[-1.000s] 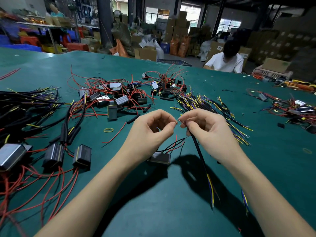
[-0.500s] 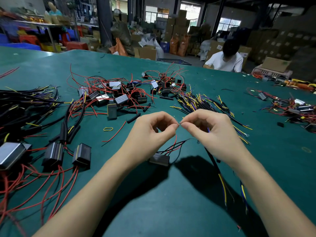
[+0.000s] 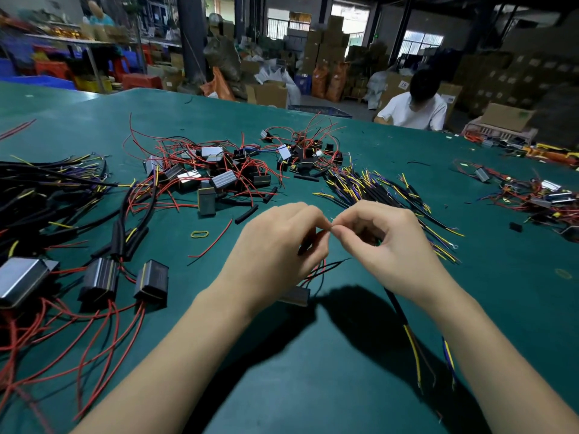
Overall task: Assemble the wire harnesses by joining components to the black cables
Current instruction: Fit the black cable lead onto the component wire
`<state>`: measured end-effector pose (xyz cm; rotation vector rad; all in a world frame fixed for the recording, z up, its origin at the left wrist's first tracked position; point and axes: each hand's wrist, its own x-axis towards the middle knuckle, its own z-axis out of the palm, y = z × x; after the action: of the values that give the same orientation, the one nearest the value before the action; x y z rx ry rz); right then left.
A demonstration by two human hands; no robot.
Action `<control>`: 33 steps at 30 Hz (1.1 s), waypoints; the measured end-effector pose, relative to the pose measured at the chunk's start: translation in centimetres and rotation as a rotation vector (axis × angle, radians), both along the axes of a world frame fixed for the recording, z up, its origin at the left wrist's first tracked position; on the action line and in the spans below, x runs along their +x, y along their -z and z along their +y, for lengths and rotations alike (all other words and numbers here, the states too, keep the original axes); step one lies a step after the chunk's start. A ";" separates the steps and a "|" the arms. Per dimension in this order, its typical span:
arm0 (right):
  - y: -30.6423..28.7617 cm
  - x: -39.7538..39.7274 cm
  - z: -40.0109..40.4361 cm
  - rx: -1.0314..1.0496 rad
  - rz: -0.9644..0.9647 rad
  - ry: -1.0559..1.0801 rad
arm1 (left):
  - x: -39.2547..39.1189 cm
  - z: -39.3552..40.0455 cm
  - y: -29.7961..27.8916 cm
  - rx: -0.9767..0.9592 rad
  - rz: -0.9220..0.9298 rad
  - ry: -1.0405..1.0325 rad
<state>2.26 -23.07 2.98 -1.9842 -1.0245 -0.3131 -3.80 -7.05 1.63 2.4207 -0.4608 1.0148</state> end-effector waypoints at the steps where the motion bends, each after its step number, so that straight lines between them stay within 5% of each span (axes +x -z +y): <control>1: 0.0 0.0 0.0 -0.007 -0.011 0.000 | 0.0 0.0 -0.1 0.025 -0.002 -0.015; 4: -0.1 -0.1 0.1 -0.041 -0.114 0.008 | 0.0 0.0 -0.2 0.015 0.056 -0.012; 7: -0.1 -0.3 0.0 -0.116 -0.304 0.027 | -0.1 -0.3 -0.4 -0.200 0.202 0.003; 11: 0.1 -0.5 0.3 -0.256 -0.660 0.086 | 0.3 0.3 -1.2 -0.602 0.602 0.114; 14: 0.1 -0.7 0.6 -0.240 -0.617 0.083 | 0.2 1.1 -1.6 -0.837 0.874 0.251; 16: 0.0 -0.6 0.5 -0.191 -0.430 0.061 | 0.1 0.8 -1.5 -0.722 0.770 0.196; 19: -0.1 -0.3 0.3 -0.123 -0.206 0.070 | 0.0 0.0 -0.8 -0.266 0.350 -0.005; 22: -0.3 -0.3 0.4 -0.076 -0.031 0.082 | -0.3 -0.6 -0.5 0.066 0.149 -0.148; 28: -0.5 -0.2 0.0 -0.032 0.185 0.076 | -0.2 -1.1 -0.6 0.230 -0.069 -0.196; 33: -0.5 -0.2 0.1 -0.086 -0.007 0.078 | -0.3 -0.9 -0.4 0.157 -0.009 -0.167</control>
<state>2.07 -22.98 3.49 -2.1054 -0.9813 -0.3234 -4.08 -7.96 2.03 2.6319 -0.3580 1.0957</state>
